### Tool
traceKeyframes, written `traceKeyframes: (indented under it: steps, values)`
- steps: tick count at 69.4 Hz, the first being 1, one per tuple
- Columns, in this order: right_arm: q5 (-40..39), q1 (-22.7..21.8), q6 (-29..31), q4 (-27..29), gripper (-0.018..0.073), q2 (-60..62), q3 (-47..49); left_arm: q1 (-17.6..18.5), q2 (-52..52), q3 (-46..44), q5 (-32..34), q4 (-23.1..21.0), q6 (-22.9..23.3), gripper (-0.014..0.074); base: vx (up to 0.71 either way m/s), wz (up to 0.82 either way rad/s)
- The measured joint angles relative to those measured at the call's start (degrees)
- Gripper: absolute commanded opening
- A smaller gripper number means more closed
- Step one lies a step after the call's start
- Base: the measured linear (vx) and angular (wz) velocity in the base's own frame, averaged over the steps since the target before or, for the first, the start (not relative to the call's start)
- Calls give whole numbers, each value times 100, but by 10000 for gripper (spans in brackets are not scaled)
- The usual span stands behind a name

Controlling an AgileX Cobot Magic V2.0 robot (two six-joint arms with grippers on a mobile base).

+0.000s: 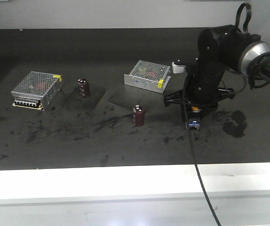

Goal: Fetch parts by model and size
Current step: 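Lower the right gripper onto the yellow-capped stop button and grasp it, then lift the yellow-capped button with the right gripper and retract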

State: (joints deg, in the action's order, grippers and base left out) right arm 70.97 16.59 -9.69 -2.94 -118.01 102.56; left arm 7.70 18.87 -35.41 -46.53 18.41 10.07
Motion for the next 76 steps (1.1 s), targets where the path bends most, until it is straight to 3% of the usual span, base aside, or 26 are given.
traceKeyframes:
  steps: [16, 50, 76]
  values:
    - [-208, 0, 39, 0, -8, 393, -549, 0, 0, 0, -25, 0, 0, -6, 0, 0]
    - [-2928, 0, 8, 0, -6, 3425, -3613, 0, 0, 0, 115, 0, 0, -6, 0, 0]
    - [-4018, 0, 37, -62, -5, 5710, -5343, 0, 0, 0, 192, 5, 0, -6, 0, 0]
